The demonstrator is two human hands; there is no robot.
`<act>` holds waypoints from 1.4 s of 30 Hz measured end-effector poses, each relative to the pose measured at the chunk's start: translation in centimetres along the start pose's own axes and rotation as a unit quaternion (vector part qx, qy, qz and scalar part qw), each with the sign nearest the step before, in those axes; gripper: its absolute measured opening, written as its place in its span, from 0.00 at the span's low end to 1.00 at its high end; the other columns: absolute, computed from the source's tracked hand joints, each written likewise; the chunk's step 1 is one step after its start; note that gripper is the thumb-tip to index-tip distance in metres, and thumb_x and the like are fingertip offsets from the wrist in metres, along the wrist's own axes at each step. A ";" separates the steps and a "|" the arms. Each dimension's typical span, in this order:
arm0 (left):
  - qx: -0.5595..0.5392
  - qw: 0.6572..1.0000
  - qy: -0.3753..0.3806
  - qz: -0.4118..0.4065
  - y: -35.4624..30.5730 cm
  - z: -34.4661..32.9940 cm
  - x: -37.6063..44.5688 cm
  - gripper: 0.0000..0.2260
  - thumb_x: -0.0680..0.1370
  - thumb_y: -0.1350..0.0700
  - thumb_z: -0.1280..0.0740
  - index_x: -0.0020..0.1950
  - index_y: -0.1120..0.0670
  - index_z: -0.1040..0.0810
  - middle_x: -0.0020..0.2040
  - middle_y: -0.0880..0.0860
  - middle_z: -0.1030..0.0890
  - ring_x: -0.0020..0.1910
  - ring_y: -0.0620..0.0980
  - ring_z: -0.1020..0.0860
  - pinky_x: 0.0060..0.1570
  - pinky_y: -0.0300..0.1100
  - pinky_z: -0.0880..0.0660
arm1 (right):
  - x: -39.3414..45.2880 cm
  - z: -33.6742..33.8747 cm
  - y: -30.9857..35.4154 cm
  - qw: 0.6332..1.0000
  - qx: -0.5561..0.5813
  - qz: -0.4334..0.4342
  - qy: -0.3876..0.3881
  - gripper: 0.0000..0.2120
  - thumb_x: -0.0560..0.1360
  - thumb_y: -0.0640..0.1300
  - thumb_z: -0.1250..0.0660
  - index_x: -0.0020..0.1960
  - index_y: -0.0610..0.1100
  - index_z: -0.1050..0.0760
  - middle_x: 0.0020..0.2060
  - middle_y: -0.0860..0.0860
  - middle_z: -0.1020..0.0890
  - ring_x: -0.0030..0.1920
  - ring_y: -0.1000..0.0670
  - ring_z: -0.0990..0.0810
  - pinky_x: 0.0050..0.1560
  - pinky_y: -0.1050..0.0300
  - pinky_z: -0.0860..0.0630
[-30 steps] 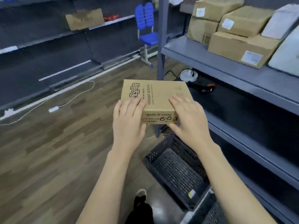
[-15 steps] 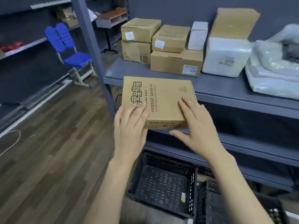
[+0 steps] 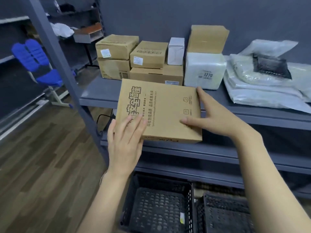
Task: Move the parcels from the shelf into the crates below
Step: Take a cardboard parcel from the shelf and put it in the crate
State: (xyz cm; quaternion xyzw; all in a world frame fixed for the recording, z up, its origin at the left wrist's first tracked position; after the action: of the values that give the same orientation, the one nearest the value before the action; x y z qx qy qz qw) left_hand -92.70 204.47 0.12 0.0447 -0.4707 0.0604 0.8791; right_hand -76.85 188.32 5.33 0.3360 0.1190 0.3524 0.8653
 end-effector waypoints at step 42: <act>-0.138 0.968 0.206 -0.025 8.6 -5.0 10.5 0.34 0.65 0.56 0.24 0.70 0.52 0.32 0.64 0.50 0.27 0.65 0.51 0.32 0.69 0.51 0.44 | 2.7 -2.8 1.8 0.979 0.131 0.042 -0.150 0.33 0.68 0.34 0.26 0.61 0.59 0.36 0.55 0.67 0.25 0.57 0.67 0.27 0.51 0.76 0.32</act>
State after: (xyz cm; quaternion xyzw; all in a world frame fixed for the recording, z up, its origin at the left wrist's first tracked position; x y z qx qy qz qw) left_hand -84.10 214.32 6.32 -0.0787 -0.2823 -0.0196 0.9559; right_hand -77.09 192.50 4.57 0.5000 0.0191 0.3156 0.8063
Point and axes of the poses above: each hand's wrist, its own x-axis towards the middle knuckle, its own z-axis out of the back of the hand, y = z × x, the point moved 6 cm from there along x, towards the middle knuckle
